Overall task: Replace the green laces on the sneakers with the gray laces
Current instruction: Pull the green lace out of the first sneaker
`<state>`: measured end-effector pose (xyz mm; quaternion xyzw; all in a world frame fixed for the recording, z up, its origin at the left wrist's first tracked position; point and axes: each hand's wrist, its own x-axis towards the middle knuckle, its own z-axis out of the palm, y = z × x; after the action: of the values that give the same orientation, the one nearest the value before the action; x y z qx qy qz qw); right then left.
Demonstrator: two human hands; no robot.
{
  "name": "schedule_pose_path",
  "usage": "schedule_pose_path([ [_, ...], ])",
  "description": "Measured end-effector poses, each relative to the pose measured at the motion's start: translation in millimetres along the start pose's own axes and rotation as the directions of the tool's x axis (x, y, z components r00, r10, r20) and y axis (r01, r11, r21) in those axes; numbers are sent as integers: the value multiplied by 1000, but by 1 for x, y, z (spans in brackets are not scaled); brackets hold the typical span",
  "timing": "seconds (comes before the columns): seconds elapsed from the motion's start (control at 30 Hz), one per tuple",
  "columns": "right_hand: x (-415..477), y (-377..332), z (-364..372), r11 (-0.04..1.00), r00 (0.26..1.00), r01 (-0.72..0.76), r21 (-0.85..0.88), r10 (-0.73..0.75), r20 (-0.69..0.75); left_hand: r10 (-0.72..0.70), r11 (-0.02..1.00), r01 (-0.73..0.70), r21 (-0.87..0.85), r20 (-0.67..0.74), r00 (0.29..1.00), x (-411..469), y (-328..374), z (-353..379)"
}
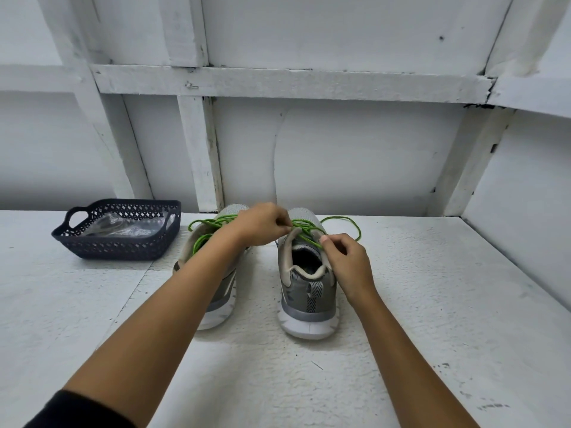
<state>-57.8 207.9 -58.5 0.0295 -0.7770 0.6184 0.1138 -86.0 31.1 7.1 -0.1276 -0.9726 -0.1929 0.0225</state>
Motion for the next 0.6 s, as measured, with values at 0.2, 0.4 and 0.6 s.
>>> schedule_pose_path([
  [0.2,0,-1,-1,1000,1000,5,-7,-5,0,-481,768,173,-616,-377,791,3,-13,-23],
  [0.4,-1,-2,-1,1000,1000,7,-20,-7,4,-170,982,186,-21,-519,838,-2,-13,-14],
  [0.6,-2,-3,-1,999,1000,11,-33,-11,12,73,984,-61,165,-70,995,-2,1,3],
])
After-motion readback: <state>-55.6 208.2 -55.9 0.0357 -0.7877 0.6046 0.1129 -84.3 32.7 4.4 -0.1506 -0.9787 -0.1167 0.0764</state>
